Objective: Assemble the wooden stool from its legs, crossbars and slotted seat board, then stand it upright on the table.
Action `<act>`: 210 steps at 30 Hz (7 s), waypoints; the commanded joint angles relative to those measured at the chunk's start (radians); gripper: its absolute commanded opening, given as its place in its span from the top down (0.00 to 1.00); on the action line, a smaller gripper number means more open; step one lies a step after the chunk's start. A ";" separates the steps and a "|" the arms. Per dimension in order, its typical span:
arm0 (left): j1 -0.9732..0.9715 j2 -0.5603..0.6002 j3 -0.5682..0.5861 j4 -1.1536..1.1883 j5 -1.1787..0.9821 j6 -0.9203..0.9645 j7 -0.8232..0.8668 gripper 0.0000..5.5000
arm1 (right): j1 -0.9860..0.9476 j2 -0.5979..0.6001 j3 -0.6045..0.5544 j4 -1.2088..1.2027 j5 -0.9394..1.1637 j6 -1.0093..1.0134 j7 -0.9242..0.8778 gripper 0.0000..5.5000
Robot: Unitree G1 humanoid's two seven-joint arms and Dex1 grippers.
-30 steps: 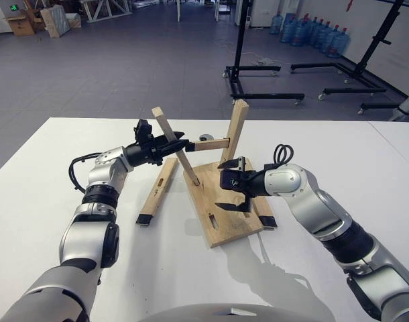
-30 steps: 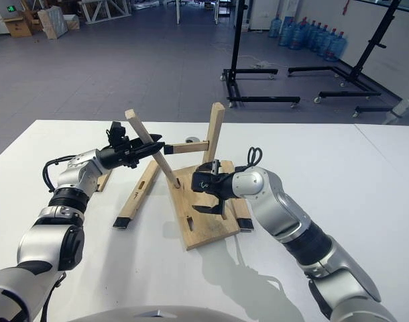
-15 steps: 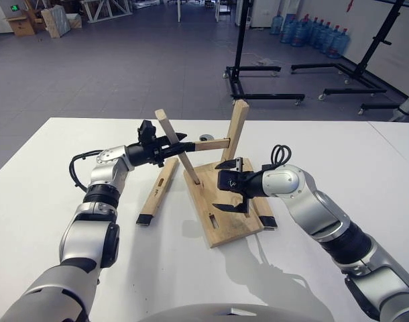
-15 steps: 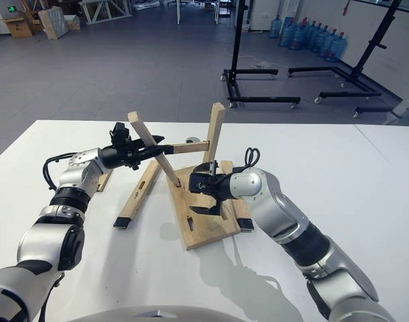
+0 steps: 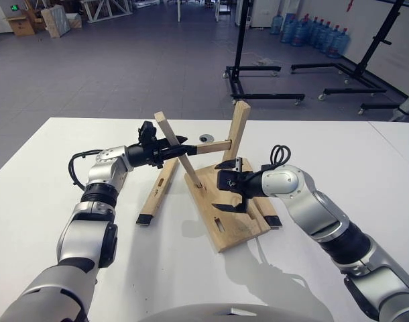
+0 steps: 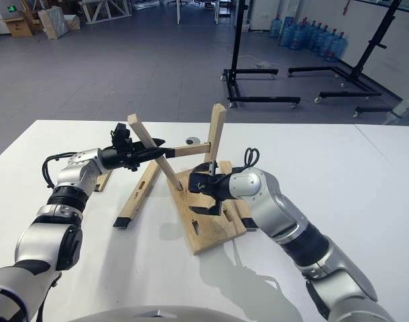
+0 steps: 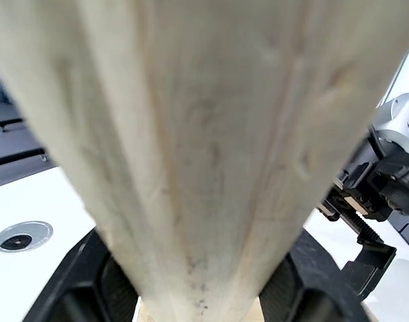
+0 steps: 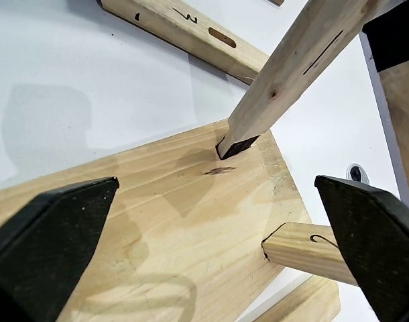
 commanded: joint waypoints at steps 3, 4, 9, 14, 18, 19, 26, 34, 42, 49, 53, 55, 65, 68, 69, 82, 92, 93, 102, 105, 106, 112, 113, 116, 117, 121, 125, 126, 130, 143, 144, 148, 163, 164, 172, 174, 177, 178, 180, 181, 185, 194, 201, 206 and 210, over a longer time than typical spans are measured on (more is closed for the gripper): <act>-0.010 -0.017 -0.036 -0.002 0.048 0.020 0.025 0.63 | -0.008 0.003 0.003 -0.001 -0.003 0.005 -0.004 0.02; -0.011 -0.017 -0.046 -0.001 0.058 0.013 0.028 0.63 | -0.008 0.003 0.004 -0.001 -0.003 0.005 -0.004 0.02; -0.019 -0.016 -0.079 0.002 0.090 -0.008 0.027 0.63 | -0.009 0.006 0.005 0.001 -0.004 0.005 -0.005 0.02; -0.042 -0.014 -0.071 0.016 0.079 0.001 0.026 0.63 | -0.009 0.009 0.005 -0.002 -0.004 0.007 -0.006 0.02; -0.057 -0.014 -0.057 0.039 0.065 0.040 0.029 0.63 | -0.011 0.013 0.005 -0.002 -0.004 0.008 -0.007 0.02; -0.062 -0.013 -0.052 0.049 0.063 0.049 0.032 0.63 | -0.011 0.013 0.005 -0.002 -0.004 0.008 -0.007 0.02; -0.071 -0.010 -0.088 0.100 0.119 0.031 0.043 0.63 | -0.012 0.018 0.008 -0.002 -0.005 0.010 -0.007 0.02; -0.080 -0.013 -0.120 0.117 0.148 0.018 0.048 0.63 | -0.013 0.019 0.011 -0.002 -0.004 0.011 -0.009 0.02; -0.119 -0.013 -0.103 0.154 0.134 0.083 0.056 0.63 | -0.018 0.026 0.015 0.002 -0.004 0.012 -0.014 0.02; -0.126 -0.018 -0.172 0.151 0.199 0.079 0.041 0.63 | -0.018 0.029 0.016 0.001 -0.004 0.013 -0.016 0.02; -0.142 -0.017 -0.188 0.153 0.199 0.122 0.024 0.63 | -0.018 0.033 0.017 0.001 -0.004 0.015 -0.017 0.02; -0.152 -0.015 -0.199 0.156 0.206 0.144 0.020 0.63 | -0.018 0.035 0.018 0.000 -0.006 0.015 -0.016 0.02; -0.164 -0.014 -0.220 0.176 0.224 0.171 0.025 0.63 | -0.066 0.017 -0.030 0.024 -0.005 -0.012 -0.021 0.02; -0.160 -0.014 -0.222 0.177 0.225 0.172 0.022 0.63 | -0.174 0.023 -0.122 0.063 0.018 -0.030 -0.042 0.02; -0.159 -0.014 -0.222 0.177 0.224 0.173 0.022 0.63 | -0.219 0.042 -0.157 0.088 0.025 -0.034 -0.069 0.02; -0.166 -0.023 -0.230 0.181 0.229 0.175 0.036 0.63 | -0.379 0.152 -0.151 0.336 -0.108 -0.199 -0.336 0.02; -0.144 -0.041 -0.245 0.170 0.237 0.166 0.045 0.63 | -0.181 0.174 -0.027 0.442 -0.202 -0.290 -0.370 0.02; -0.136 -0.047 -0.256 0.174 0.247 0.156 0.046 0.63 | -0.143 0.182 -0.006 0.469 -0.211 -0.302 -0.379 0.02; -0.158 -0.130 -0.264 0.280 0.268 0.040 0.160 0.63 | -0.021 0.244 0.031 0.497 -0.208 -0.320 -0.396 0.02; -0.163 -0.135 -0.265 0.306 0.276 0.011 0.181 0.63 | -0.023 0.253 0.019 0.486 -0.201 -0.311 -0.397 0.02; -0.165 -0.135 -0.262 0.312 0.275 0.004 0.185 0.63 | -0.032 0.259 0.005 0.483 -0.195 -0.306 -0.401 0.02; -0.196 -0.103 -0.249 0.296 0.258 0.009 0.149 0.63 | -0.211 0.239 -0.167 0.459 -0.143 -0.254 -0.414 0.02; -0.198 -0.099 -0.254 0.292 0.263 0.008 0.144 0.63 | -0.240 0.225 -0.182 0.463 -0.146 -0.259 -0.412 0.02; -0.195 -0.094 -0.263 0.276 0.268 0.008 0.129 0.63 | -0.284 0.194 -0.197 0.478 -0.164 -0.282 -0.410 0.02; -0.194 -0.094 -0.264 0.271 0.267 0.011 0.124 0.63 | -0.289 0.187 -0.195 0.482 -0.171 -0.290 -0.412 0.02; -0.192 -0.082 -0.278 0.249 0.272 0.022 0.092 0.63 | -0.304 0.163 -0.192 0.505 -0.196 -0.322 -0.427 0.02; -0.190 -0.062 -0.288 0.231 0.271 0.037 0.056 0.63 | -0.319 0.139 -0.193 0.511 -0.223 -0.354 -0.433 0.02; -0.188 -0.060 -0.291 0.227 0.270 0.041 0.049 0.63 | -0.318 0.133 -0.191 0.511 -0.230 -0.363 -0.432 0.02; -0.175 -0.052 -0.319 0.216 0.287 0.048 0.032 0.63 | -0.256 0.113 -0.141 0.504 -0.275 -0.418 -0.424 0.02; -0.205 -0.151 -0.358 0.291 0.307 0.054 0.132 0.63 | 0.029 0.207 -0.011 0.493 -0.304 -0.409 -0.422 0.02; -0.207 -0.153 -0.339 0.303 0.290 0.062 0.145 0.63 | 0.030 0.211 -0.014 0.493 -0.305 -0.407 -0.421 0.02; -0.205 -0.155 -0.289 0.332 0.255 0.063 0.185 0.63 | 0.035 0.217 -0.017 0.492 -0.308 -0.401 -0.420 0.02; -0.169 -0.123 -0.280 0.312 0.257 0.023 0.125 0.63 | -0.251 0.190 -0.217 0.549 -0.254 -0.389 -0.487 0.02; -0.167 -0.118 -0.286 0.310 0.263 0.027 0.120 0.63 | -0.275 0.181 -0.229 0.555 -0.253 -0.391 -0.488 0.02; -0.148 -0.085 -0.313 0.297 0.279 0.064 0.062 0.63 | -0.303 0.125 -0.241 0.578 -0.258 -0.426 -0.482 0.02; -0.145 -0.077 -0.311 0.291 0.276 0.070 0.055 0.63 | -0.294 0.121 -0.240 0.567 -0.250 -0.424 -0.471 0.02; -0.139 -0.079 -0.311 0.294 0.280 0.066 0.069 0.63 | -0.260 0.125 -0.227 0.546 -0.243 -0.418 -0.449 0.02; -0.138 -0.088 -0.313 0.299 0.283 0.063 0.080 0.63 | -0.231 0.133 -0.214 0.531 -0.240 -0.413 -0.437 0.02; -0.139 -0.107 -0.316 0.313 0.289 0.056 0.103 0.63 | -0.164 0.154 -0.178 0.504 -0.241 -0.406 -0.419 0.02; -0.142 -0.117 -0.316 0.318 0.291 0.055 0.115 0.63 | -0.120 0.167 -0.149 0.500 -0.247 -0.406 -0.415 0.02; -0.146 -0.132 -0.313 0.326 0.287 0.051 0.128 0.63 | 0.000 0.208 -0.089 0.512 -0.248 -0.401 -0.423 0.02; -0.146 -0.133 -0.274 0.319 0.287 0.063 0.146 0.48 | -0.007 0.221 -0.098 0.518 -0.247 -0.385 -0.439 0.02; -0.105 -0.060 -0.231 0.218 0.300 0.077 0.130 0.29 | -0.073 0.230 -0.128 0.523 -0.250 -0.380 -0.468 0.02; 0.176 0.118 -0.154 -0.318 0.232 0.269 0.157 0.16 | -0.155 0.244 -0.171 0.486 -0.243 -0.353 -0.489 0.02; 0.385 0.153 0.046 -0.745 0.103 0.546 0.335 0.08 | -0.270 0.238 -0.244 0.432 -0.247 -0.312 -0.525 0.02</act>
